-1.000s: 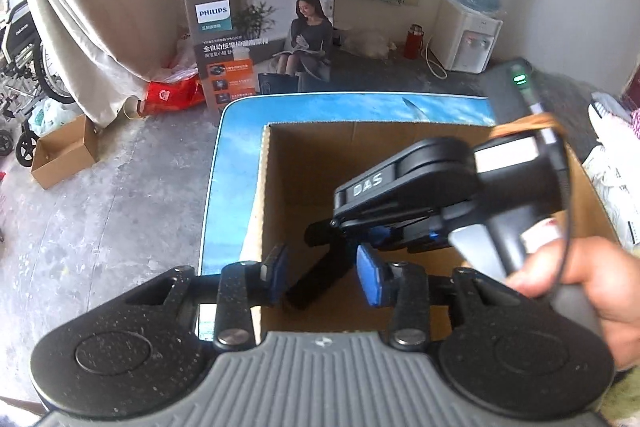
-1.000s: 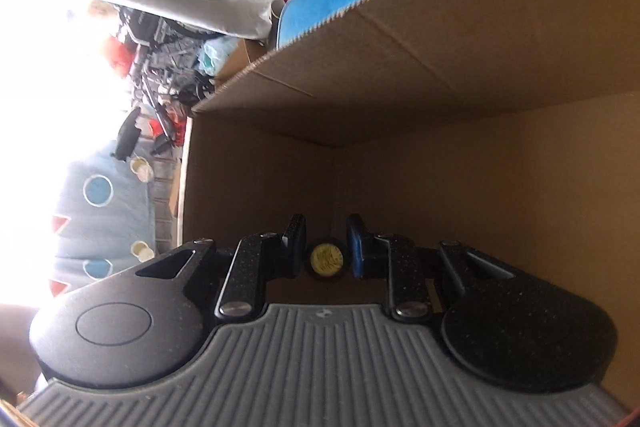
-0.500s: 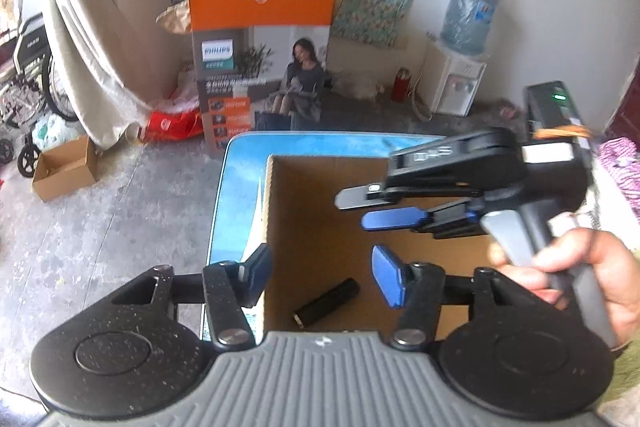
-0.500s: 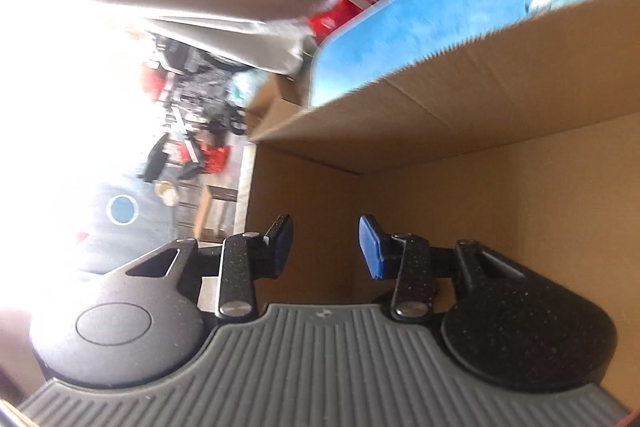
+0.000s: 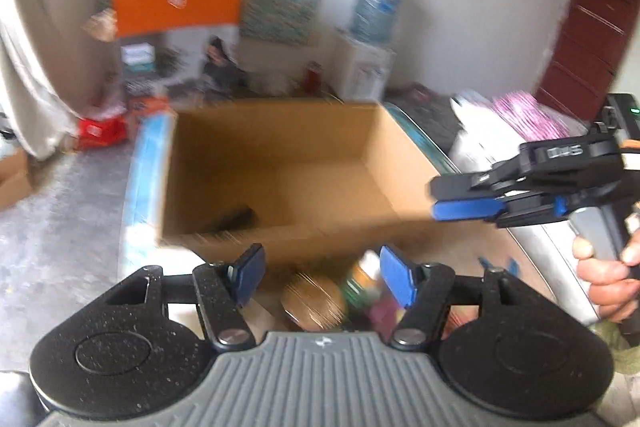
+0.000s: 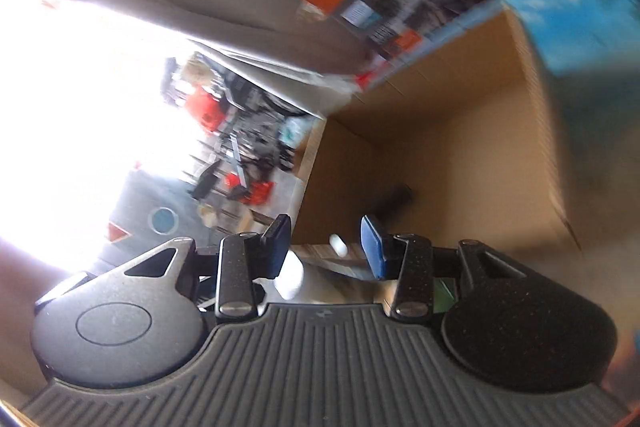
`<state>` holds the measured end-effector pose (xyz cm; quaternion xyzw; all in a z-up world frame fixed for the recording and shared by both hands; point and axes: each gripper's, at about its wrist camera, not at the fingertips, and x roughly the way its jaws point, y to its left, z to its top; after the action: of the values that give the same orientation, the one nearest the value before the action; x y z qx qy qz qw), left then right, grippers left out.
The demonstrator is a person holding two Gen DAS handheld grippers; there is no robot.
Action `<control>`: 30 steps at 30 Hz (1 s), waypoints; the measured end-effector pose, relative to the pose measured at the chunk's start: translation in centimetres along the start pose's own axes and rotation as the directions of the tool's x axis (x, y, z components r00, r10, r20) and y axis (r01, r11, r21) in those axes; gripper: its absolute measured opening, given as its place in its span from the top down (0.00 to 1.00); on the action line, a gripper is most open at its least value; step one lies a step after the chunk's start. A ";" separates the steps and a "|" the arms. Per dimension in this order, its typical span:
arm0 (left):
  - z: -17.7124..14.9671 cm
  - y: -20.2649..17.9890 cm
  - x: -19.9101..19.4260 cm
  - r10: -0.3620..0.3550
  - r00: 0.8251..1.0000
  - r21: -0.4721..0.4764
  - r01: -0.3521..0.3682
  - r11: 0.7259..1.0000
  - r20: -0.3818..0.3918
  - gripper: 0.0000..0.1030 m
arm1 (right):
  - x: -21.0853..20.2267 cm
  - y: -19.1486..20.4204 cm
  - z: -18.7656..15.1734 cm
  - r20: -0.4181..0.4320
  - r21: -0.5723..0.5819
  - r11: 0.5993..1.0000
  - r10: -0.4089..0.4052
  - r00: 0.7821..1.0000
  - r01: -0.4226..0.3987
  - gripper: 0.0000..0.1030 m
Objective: Organize rigid objects
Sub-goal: 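Withdraw the right gripper from the box toward the pink lid, then close the right gripper on the lime-green stick in the pink lid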
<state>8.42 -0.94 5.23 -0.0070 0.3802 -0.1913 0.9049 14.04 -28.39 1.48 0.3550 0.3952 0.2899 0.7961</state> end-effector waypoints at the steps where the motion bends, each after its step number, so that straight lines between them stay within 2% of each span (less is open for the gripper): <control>1: -0.7 -0.6 0.7 -0.025 1.000 0.011 0.025 1.000 -0.018 0.37 | -0.5 -0.9 -1.4 -0.010 0.022 0.999 -0.023 1.000 0.024 0.62; 6: -3.5 -3.0 4.9 -0.098 0.987 0.056 0.106 0.993 -0.125 0.43 | -0.6 -5.7 -6.9 -0.112 0.123 0.985 -0.109 0.988 0.123 0.65; 7: -3.9 -3.4 5.8 -0.103 0.984 0.063 0.113 0.992 -0.144 0.47 | -0.8 -6.5 -7.8 -0.129 0.138 0.980 -0.128 0.983 0.146 0.65; 10: -4.4 -4.5 7.8 -0.104 0.978 0.092 0.122 0.988 -0.180 0.57 | 0.3 -7.5 -8.7 -0.175 0.148 0.969 -0.171 0.970 0.198 0.70; 14: -5.1 -5.3 9.6 -0.112 0.970 0.101 0.136 0.985 -0.217 0.67 | 2.2 -7.7 -9.1 -0.228 0.144 0.964 -0.189 0.955 0.225 0.75; 16: -5.2 -5.5 10.3 -0.114 0.966 0.105 0.142 0.984 -0.233 0.79 | 2.9 -7.7 -9.1 -0.245 0.133 0.959 -0.213 0.946 0.250 0.76; 23: -5.7 -6.1 11.5 -0.084 0.961 0.139 0.124 0.983 -0.263 0.80 | 4.9 -8.4 -8.5 -0.286 0.135 0.951 -0.231 0.930 0.278 0.79; 30: -5.0 -6.0 11.8 -0.075 0.960 0.146 0.117 0.982 -0.269 0.78 | 6.5 -8.8 -7.9 -0.295 0.158 0.947 -0.223 0.929 0.278 0.79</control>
<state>10.49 -10.01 -5.47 0.0726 0.4794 -0.2641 0.8338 12.44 -26.02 -11.73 0.3352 0.5701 0.1908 0.7254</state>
